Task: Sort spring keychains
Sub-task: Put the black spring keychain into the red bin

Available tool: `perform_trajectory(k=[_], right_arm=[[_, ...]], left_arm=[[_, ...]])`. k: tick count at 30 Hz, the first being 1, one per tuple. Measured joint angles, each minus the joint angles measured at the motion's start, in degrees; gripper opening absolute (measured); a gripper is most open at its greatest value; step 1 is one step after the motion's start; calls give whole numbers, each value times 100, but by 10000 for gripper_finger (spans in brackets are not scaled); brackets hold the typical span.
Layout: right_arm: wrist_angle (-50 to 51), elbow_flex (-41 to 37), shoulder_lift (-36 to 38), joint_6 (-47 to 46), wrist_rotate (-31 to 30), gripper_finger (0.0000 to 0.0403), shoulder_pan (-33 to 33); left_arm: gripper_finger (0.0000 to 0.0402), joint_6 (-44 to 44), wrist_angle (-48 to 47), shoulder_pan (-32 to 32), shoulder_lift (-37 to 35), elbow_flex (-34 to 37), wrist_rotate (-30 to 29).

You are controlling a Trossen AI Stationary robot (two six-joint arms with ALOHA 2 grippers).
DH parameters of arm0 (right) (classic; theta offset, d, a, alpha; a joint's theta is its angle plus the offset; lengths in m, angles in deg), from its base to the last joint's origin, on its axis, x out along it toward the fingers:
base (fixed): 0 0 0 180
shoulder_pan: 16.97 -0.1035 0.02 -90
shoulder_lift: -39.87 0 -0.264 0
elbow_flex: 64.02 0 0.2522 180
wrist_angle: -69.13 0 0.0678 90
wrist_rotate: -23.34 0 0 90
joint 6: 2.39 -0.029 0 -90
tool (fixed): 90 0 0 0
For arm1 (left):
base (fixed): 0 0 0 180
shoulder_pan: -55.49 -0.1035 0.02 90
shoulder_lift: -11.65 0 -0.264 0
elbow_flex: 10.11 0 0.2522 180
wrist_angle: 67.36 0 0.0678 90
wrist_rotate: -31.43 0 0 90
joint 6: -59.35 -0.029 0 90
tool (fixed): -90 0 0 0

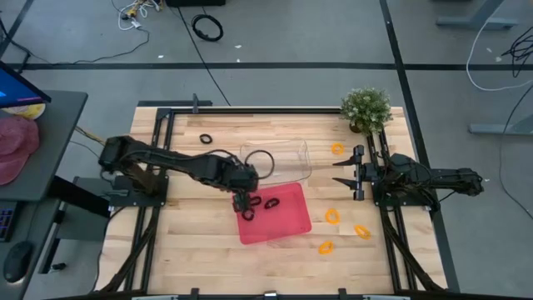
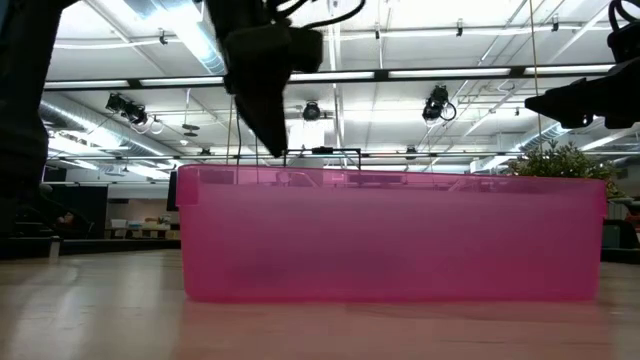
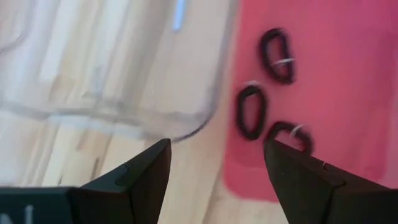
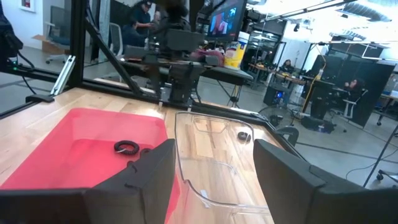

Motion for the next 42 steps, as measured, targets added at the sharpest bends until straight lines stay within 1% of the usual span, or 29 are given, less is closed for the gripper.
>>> perform_trajectory(k=[7,11,17,25,34,37,42], right_arm=[[0,0,-1,0,-1,222,0],[0,-1,-1,0,-2,222,-1],[0,1,-1,0,0,222,0],[0,0,-1,0,0,222,0],[0,0,0,0,0,222,1],[0,1,-1,0,0,222,1],[0,-1,-1,0,0,222,0]], left_arm=[[259,283,161,-256,-799,1076,-90],[259,284,327,-498,-1068,1621,-92],[259,281,418,-998,-1364,2115,-94],[259,316,398,-1426,-1441,2274,-94],[259,334,447,-1415,-1441,2274,-80],[259,668,448,-1415,-1441,2274,-81],[259,1678,568,-1424,-1441,2272,-92]])
